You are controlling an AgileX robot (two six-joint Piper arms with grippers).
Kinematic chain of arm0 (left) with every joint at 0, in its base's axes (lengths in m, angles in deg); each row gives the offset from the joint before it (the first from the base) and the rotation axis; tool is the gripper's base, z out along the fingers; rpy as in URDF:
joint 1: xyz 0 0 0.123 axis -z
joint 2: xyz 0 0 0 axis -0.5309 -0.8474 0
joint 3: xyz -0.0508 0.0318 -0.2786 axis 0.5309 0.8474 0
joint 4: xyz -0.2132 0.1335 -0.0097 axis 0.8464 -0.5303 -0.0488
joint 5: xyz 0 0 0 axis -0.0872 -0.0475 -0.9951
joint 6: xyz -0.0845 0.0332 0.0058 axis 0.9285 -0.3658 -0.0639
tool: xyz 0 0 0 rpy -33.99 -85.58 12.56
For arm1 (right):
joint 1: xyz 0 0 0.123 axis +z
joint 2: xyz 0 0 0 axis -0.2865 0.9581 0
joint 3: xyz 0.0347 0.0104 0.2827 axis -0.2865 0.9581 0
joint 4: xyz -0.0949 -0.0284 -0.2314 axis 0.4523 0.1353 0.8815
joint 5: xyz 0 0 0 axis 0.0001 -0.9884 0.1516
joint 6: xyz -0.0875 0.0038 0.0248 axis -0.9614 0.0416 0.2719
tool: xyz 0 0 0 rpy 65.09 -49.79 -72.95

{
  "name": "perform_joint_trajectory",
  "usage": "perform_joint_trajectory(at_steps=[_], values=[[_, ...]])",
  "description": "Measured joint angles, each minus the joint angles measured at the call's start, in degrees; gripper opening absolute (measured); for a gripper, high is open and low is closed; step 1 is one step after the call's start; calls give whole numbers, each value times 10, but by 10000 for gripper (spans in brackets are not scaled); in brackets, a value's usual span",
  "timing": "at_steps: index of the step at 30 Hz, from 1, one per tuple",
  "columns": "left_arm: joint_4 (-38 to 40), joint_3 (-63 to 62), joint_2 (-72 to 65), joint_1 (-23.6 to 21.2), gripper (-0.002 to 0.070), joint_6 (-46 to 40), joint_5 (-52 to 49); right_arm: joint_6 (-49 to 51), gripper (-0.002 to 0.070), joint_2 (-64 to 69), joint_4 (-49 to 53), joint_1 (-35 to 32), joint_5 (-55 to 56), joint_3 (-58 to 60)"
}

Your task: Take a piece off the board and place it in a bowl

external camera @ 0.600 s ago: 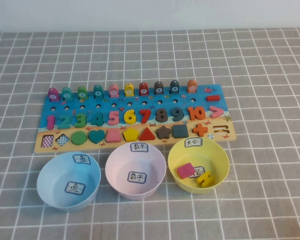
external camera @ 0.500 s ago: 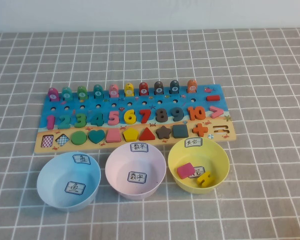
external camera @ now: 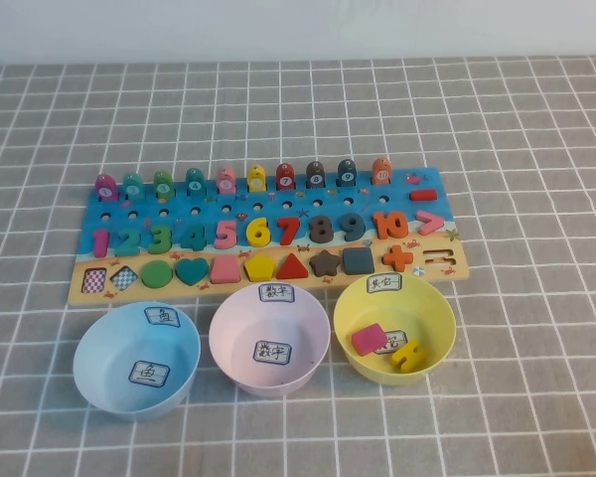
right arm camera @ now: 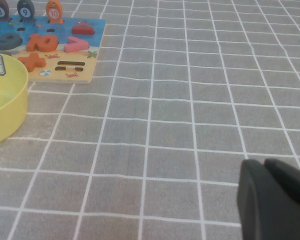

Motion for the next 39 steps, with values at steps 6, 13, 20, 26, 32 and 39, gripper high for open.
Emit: perform_joint_trajectory(at_steps=[6,13,20,26,32,39], values=[[0,0,0,0,-5,0,0,0,-17,0,0,0,0,0],[30,0,0,0,-5,1,13,0,-17,0,0,0,0,0],[210,0,0,0,-5,52,124,0,-17,0,0,0,0,0],[305,0,0,0,-5,79,185,0,-17,0,0,0,0,0],[319,0,0,0,-5,59,205,0,-17,0,0,0,0,0],[349,-47,-49,0,-4,72,158,0,-17,0,0,0,0,0]])
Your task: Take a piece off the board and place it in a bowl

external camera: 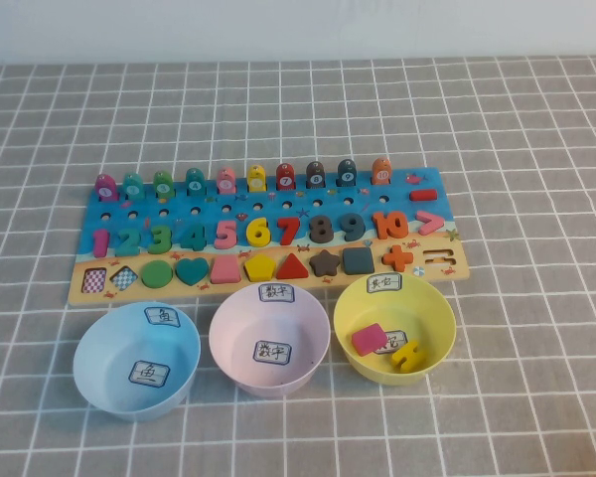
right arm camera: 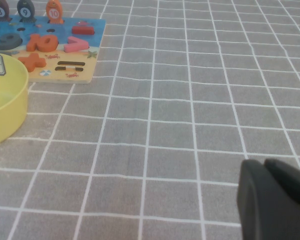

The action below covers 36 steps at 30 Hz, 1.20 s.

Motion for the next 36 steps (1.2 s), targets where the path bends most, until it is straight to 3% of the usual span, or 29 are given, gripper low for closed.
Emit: perform_joint_trajectory(at_steps=[13,21,36], values=[[-36,-237,-333,0,-5,-66,-202,0,-17,0,0,0,0,0],[-130,-402,-546,0,-5,-71,-318,0,-17,0,0,0,0,0],[-226,-677,-856,0,-5,-55,-466,0,-17,0,0,0,0,0]])
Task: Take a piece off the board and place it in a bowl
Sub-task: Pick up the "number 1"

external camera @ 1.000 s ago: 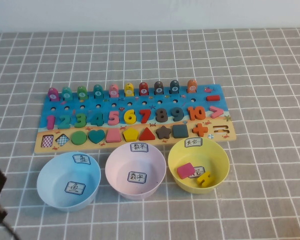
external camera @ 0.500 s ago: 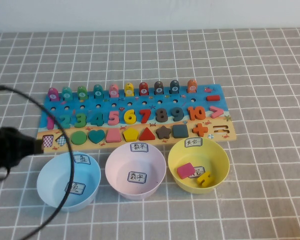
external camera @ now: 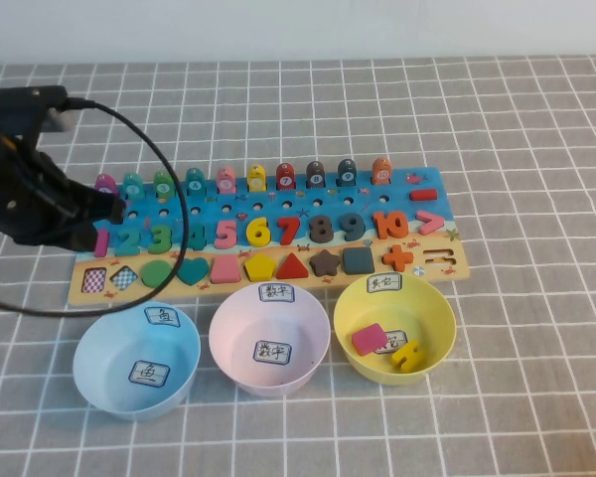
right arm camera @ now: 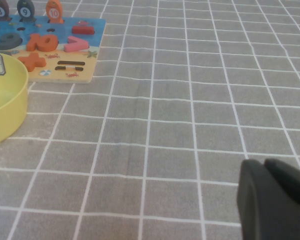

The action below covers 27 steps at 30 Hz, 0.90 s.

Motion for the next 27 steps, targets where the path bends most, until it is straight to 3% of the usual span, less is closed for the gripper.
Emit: perform_joint_trajectory(at_steps=[10,18,27], values=[[-19,-124,-142,0,-5,23,-82,0,-17,0,0,0,0,0],[-92,-212,-193,0,-5,42,-118,0,-17,0,0,0,0,0],[-118,-261,-249,0,-5,44,-153,0,-17,0,0,0,0,0]])
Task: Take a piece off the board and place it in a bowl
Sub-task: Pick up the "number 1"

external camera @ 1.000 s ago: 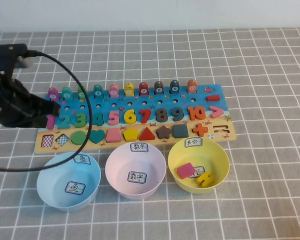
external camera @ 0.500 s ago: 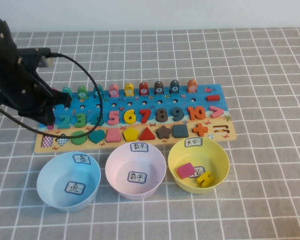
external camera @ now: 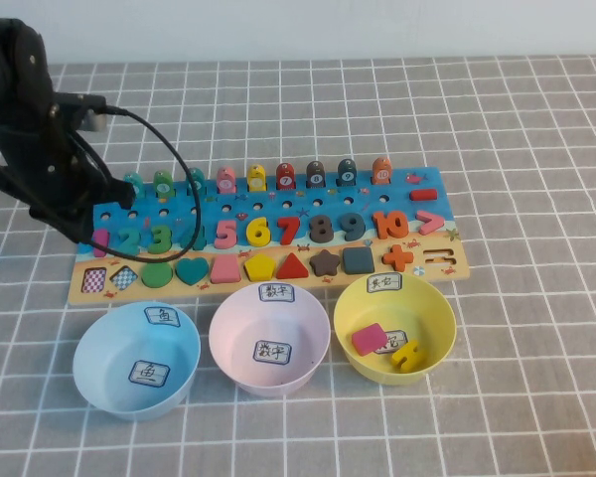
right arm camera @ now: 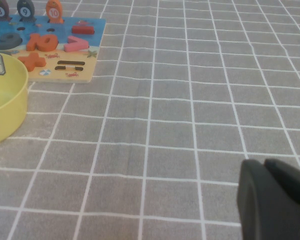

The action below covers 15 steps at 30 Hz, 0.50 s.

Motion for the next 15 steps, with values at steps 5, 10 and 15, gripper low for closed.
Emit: perform_joint_trajectory(at_steps=[5,10,15], values=[[0,0,-19,0,3,-10,-3,0,-17,0,0,0,0,0],[0,0,-22,0,118,-10,4,0,-17,0,0,0,0,0],[0,0,-23,0,234,-10,38,0,-17,0,0,0,0,0]])
